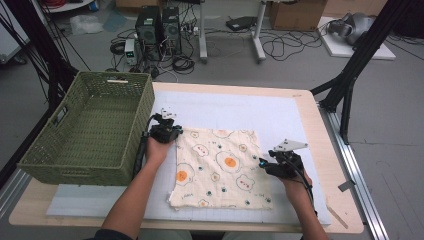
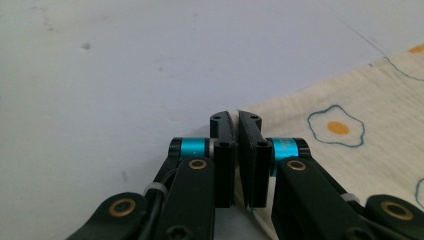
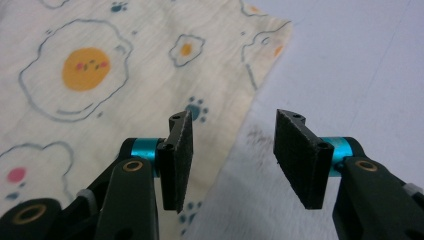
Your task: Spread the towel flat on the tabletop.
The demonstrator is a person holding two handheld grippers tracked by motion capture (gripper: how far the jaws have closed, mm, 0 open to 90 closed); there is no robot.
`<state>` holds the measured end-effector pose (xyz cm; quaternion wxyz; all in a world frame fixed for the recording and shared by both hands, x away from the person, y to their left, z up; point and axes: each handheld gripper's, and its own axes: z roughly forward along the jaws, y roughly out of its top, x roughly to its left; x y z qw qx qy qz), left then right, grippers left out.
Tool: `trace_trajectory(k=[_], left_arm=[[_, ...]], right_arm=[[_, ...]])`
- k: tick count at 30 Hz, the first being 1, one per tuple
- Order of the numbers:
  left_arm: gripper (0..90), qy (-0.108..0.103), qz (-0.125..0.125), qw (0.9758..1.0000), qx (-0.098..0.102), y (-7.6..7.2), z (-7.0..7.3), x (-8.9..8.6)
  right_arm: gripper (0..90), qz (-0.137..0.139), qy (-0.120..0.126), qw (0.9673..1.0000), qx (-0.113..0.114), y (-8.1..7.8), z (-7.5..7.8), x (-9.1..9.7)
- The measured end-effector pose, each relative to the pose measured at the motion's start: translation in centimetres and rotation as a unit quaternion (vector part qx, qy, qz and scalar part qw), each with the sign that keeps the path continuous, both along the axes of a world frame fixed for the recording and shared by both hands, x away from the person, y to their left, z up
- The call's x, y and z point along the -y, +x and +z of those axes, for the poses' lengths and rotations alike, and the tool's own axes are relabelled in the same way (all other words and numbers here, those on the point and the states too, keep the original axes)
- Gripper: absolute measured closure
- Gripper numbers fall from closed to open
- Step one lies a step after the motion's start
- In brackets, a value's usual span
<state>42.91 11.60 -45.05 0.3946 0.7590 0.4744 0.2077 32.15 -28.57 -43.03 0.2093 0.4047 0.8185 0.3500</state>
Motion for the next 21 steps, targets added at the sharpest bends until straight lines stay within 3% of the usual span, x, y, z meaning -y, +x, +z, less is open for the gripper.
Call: trace_trajectory(k=[8,13,16,17,18,21], left_arm=[[84.5,-0.004,0.001,1.0,0.001,0.1,-0.1,-0.2],[84.6,-0.01,-0.001,0.9999,-0.004,0.2,-0.1,-0.3],[84.6,-0.014,-0.004,0.9999,-0.008,0.4,0.0,-0.4],[84.7,-0.015,-0.005,0.9998,-0.009,0.5,0.0,-0.4],[84.7,-0.013,-0.003,0.9998,-0.014,0.7,0.1,-0.3],[84.8,-0.014,0.0,0.9999,-0.001,1.3,0.8,-0.1]], right_arm=[[49.6,-0.028,0.029,0.9991,-0.012,6.5,0.5,-0.6],[52.1,-0.016,0.014,0.9993,-0.029,9.9,-0.2,-2.7],[64.1,-0.019,-0.006,0.999,-0.039,11.1,-1.0,-3.4],[75.4,-0.022,0.009,0.999,-0.038,11.3,-1.1,-3.3],[83.4,-0.023,0.005,0.999,-0.037,11.4,-1.1,-3.4],[87.2,-0.02,-0.03,0.999,-0.028,11.9,-0.8,-3.9]])
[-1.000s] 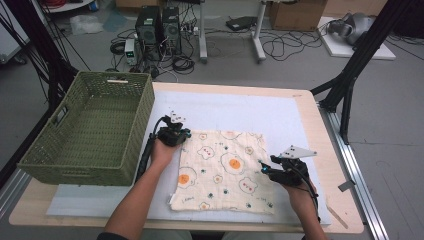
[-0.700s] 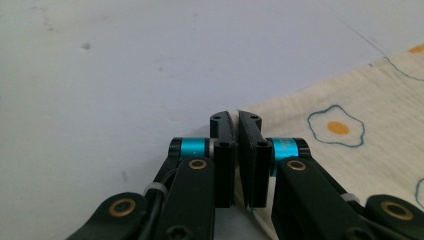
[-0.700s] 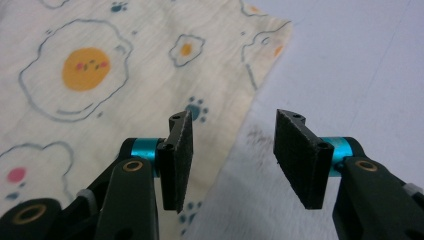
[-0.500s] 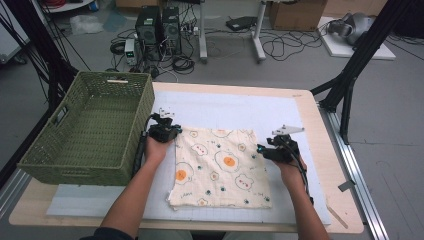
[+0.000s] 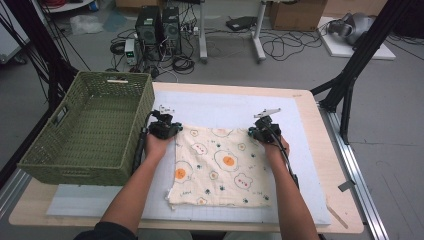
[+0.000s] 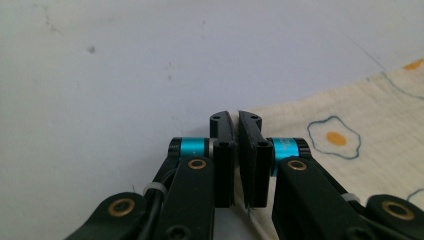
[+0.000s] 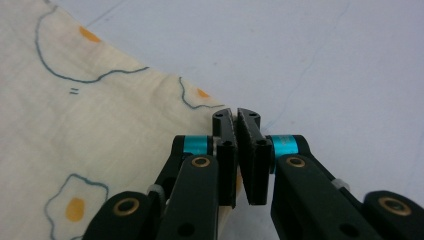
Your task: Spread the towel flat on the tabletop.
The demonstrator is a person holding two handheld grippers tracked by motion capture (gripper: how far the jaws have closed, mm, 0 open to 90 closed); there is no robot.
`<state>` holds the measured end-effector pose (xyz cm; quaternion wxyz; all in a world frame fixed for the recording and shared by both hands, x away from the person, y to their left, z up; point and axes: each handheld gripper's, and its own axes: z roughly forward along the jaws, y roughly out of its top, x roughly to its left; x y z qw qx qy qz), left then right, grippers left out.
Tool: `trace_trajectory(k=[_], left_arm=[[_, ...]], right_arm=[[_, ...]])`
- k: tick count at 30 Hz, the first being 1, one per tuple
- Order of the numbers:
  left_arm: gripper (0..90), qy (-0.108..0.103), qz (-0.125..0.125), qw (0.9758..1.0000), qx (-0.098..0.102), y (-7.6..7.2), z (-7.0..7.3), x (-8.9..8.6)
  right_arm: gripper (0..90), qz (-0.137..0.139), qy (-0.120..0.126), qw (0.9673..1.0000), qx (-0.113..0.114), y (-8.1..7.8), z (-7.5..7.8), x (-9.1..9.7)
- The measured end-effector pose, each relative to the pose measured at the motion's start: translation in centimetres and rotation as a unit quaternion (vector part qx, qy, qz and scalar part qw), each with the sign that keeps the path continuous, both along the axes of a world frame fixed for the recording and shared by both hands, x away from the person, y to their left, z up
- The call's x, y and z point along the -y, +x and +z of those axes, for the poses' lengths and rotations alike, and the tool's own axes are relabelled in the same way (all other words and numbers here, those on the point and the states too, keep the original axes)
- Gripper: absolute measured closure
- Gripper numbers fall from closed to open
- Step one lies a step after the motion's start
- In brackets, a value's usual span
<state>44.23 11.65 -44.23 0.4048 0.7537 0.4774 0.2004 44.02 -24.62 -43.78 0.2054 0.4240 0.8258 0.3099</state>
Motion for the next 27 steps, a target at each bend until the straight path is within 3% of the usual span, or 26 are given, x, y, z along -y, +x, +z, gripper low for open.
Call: trace_trajectory(k=[1,3,6,9,10,11,12,13,16,19,21,24,25,27], left_arm=[[84.8,0.002,0.003,1.0,-0.001,0.3,0.3,0.1],[84.8,0.003,0.006,1.0,-0.001,0.8,0.7,0.1],[84.8,-0.013,0.013,0.9994,0.029,1.1,1.1,0.0],[83.9,-0.008,0.008,0.9995,0.029,1.1,0.7,0.2],[79.6,0.0,0.014,0.9995,0.029,1.1,0.6,0.3],[69.0,-0.001,0.025,0.9994,0.025,1.1,0.5,0.3],[55.8,-0.014,0.035,0.9991,0.017,1.2,0.5,0.1],[50.2,-0.025,0.037,0.9989,0.011,1.2,0.7,-0.1],[49.8,-0.008,0.021,0.9997,0.011,0.8,1.0,-0.5],[51.9,-0.007,0.01,0.9999,-0.002,0.3,1.4,-0.5],[57.8,0.004,0.002,1.0,-0.007,-0.1,1.7,-0.2],[68.6,-0.007,-0.007,0.9999,0.007,-1.2,1.5,0.1],[70.9,-0.006,-0.012,0.9999,0.004,-1.5,1.3,0.2],[72.7,-0.005,-0.024,0.9997,-0.004,-2.0,0.8,0.3]], right_arm=[[87.2,-0.003,-0.007,1.0,0.006,0.2,0.2,0.0],[87.2,-0.017,0.007,0.9996,0.022,0.4,0.6,0.4],[87.1,-0.041,0.014,0.9979,0.048,0.7,1.3,0.8],[86.7,-0.057,0.01,0.996,0.069,0.8,1.9,0.8],[85.2,-0.06,0.008,0.9955,0.073,0.9,1.9,0.7],[79.7,-0.065,0.001,0.9952,0.073,1.0,1.8,0.5],[71.9,-0.073,-0.002,0.9945,0.075,0.9,1.8,0.5],[65.0,-0.074,0.012,0.9947,0.07,0.9,1.9,0.6],[61.3,-0.064,0.035,0.9944,0.076,0.2,2.2,1.0],[59.0,-0.043,0.047,0.9956,0.069,-1.0,2.1,1.7],[58.1,-0.031,0.051,0.9964,0.06,-1.8,1.8,2.0],[57.1,-0.014,0.06,0.9968,0.05,-3.6,1.1,2.6],[55.7,-0.009,0.058,0.9979,0.028,-4.0,1.0,2.7],[57.0,0.005,0.06,0.9977,0.031,-5.4,0.7,2.8]])
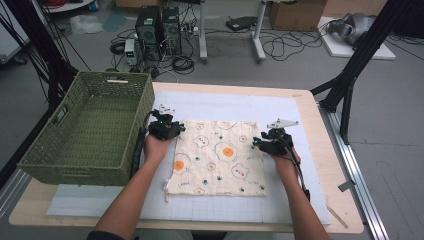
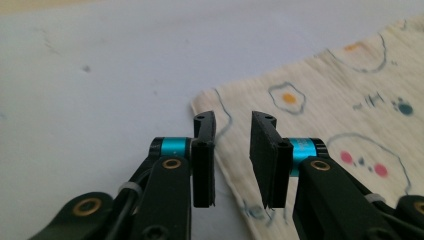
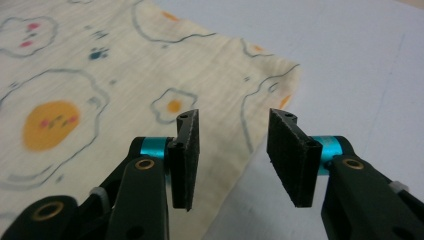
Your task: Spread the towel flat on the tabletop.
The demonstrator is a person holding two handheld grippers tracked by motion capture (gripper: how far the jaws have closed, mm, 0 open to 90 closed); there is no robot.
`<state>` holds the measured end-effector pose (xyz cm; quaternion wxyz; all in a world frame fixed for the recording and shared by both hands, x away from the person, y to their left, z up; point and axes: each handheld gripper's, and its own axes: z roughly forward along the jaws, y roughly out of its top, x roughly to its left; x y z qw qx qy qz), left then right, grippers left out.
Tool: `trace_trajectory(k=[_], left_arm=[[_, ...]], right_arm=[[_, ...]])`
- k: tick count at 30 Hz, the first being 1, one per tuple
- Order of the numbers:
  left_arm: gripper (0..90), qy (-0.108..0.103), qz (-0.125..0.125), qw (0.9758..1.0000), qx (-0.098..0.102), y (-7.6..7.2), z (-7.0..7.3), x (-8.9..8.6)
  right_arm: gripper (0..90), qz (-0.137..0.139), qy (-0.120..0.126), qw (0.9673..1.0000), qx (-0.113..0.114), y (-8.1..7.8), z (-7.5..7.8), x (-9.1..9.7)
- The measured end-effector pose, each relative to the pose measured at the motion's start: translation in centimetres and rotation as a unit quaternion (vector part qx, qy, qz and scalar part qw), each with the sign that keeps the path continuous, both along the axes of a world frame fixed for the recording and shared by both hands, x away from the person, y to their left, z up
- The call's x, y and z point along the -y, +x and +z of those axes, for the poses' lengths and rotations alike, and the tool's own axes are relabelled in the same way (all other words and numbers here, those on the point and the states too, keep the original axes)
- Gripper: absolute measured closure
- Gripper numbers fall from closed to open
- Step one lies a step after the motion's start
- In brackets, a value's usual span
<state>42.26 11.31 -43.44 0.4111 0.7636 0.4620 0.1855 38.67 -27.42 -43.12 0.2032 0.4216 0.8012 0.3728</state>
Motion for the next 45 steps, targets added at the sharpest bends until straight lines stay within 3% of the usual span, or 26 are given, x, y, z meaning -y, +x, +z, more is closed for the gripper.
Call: trace_trajectory(k=[2,7,11,12,15,16,17,18,20,21,23,28,30,33,36,40,43,45], left_arm=[[72.7,-0.003,-0.007,1.0,-0.006,-0.3,-0.4,0.2],[74.9,0.015,-0.021,0.9996,-0.013,-0.6,-0.9,0.7],[81.0,0.031,-0.004,0.9994,-0.011,-0.7,-1.2,1.0],[83.8,0.039,0.0,0.9992,-0.007,-0.7,-1.2,1.0],[84.1,0.036,0.02,0.9991,-0.003,-0.7,-1.1,0.8],[78.6,0.031,0.035,0.9989,-0.005,-0.7,-1.1,0.7],[71.7,-0.001,0.042,0.9991,-0.011,-0.8,-1.1,0.4],[67.0,-0.034,0.036,0.9987,-0.012,-1.0,-1.1,0.0],[63.6,-0.054,0.021,0.9983,0.008,-1.7,-1.0,-0.5],[59.2,-0.06,0.005,0.9981,0.009,-1.9,-0.8,-0.7],[49.8,-0.099,-0.014,0.9948,0.021,-2.8,-0.2,-1.2],[37.9,-0.14,-0.042,0.988,0.051,-4.7,0.7,-1.8],[31.8,-0.149,-0.055,0.9859,0.053,-5.4,0.7,-1.7],[26.2,-0.158,-0.066,0.9833,0.061,-6.4,0.7,-1.5],[22.6,-0.153,-0.071,0.9838,0.06,-7.1,1.0,-1.6],[20.1,-0.158,-0.073,0.9821,0.072,-8.3,1.3,-2.0],[20.1,-0.145,-0.091,0.9816,0.086,-9.1,1.1,-2.1],[20.5,-0.147,-0.089,0.9812,0.088,-9.1,1.1,-2.1]], right_arm=[[60.0,0.009,0.001,1.0,-0.002,-1.2,-0.1,0.1],[67.6,0.037,0.003,0.9993,-0.004,-3.9,-0.2,0.0],[80.8,0.069,-0.032,0.9967,-0.027,-4.9,-0.8,-0.6],[81.9,0.068,-0.04,0.9964,-0.034,-4.9,-1.0,-0.6],[83.3,0.041,-0.048,0.9977,-0.026,-4.8,-1.0,-0.1],[81.3,0.03,-0.047,0.998,-0.029,-4.8,-0.9,0.1],[76.9,0.018,-0.038,0.9985,-0.036,-4.8,-0.9,0.4],[76.0,0.013,-0.033,0.9987,-0.038,-4.9,-0.9,0.7],[71.6,0.021,-0.014,0.9991,-0.033,-5.4,-0.7,1.2],[68.6,0.028,-0.01,0.9992,-0.026,-5.6,-0.6,1.3],[58.7,0.026,0.0,0.9995,-0.017,-6.2,-0.2,1.6],[42.4,0.014,0.022,0.9996,0.014,-7.7,0.8,2.2],[37.6,0.013,0.031,0.9991,0.026,-8.2,1.2,2.5],[23.6,0.002,0.036,0.9985,0.041,-8.6,1.5,2.9],[20.6,-0.004,0.032,0.9984,0.046,-8.8,1.6,3.0],[12.2,-0.014,0.04,0.9971,0.064,-9.2,1.9,3.1],[11.2,-0.028,0.049,0.9951,0.08,-9.5,2.3,3.5],[11.2,-0.037,0.048,0.9941,0.09,-9.5,2.4,3.8]])
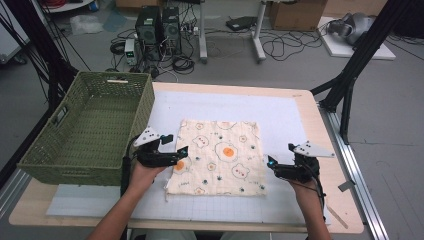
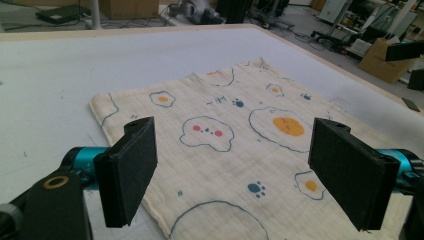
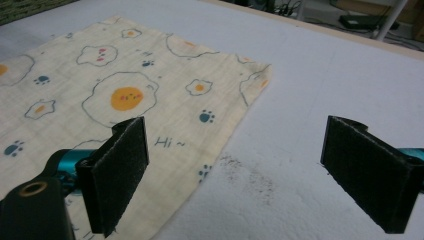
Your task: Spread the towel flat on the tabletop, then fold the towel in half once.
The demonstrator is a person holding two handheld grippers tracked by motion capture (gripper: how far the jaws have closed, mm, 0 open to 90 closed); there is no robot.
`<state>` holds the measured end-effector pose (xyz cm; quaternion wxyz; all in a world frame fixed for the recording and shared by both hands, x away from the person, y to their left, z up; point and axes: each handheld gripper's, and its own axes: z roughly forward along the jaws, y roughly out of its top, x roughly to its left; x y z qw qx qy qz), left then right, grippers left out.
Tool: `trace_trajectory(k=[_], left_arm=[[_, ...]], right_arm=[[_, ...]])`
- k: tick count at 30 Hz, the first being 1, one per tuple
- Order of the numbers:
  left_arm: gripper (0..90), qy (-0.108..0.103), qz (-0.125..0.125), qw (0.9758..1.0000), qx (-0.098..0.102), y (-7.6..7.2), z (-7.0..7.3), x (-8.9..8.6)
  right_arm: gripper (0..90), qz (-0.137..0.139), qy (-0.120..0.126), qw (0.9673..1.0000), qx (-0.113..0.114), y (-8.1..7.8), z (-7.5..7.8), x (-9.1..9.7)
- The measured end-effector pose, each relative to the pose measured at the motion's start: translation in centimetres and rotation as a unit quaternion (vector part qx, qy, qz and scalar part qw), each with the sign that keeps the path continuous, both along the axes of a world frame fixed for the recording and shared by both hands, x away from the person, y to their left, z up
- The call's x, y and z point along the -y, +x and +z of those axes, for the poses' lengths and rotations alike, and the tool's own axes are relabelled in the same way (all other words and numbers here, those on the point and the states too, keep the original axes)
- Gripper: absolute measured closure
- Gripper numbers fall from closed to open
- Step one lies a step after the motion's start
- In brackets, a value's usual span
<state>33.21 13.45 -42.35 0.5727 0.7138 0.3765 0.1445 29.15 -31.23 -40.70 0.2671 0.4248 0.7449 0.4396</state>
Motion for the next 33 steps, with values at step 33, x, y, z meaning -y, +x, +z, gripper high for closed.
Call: trace_trajectory(k=[33], left_arm=[[23.1,-0.006,0.019,0.9996,-0.02,1.5,-0.2,0.1]], right_arm=[[11.2,-0.011,0.0,0.9997,-0.022,0.5,-0.7,0.7]])
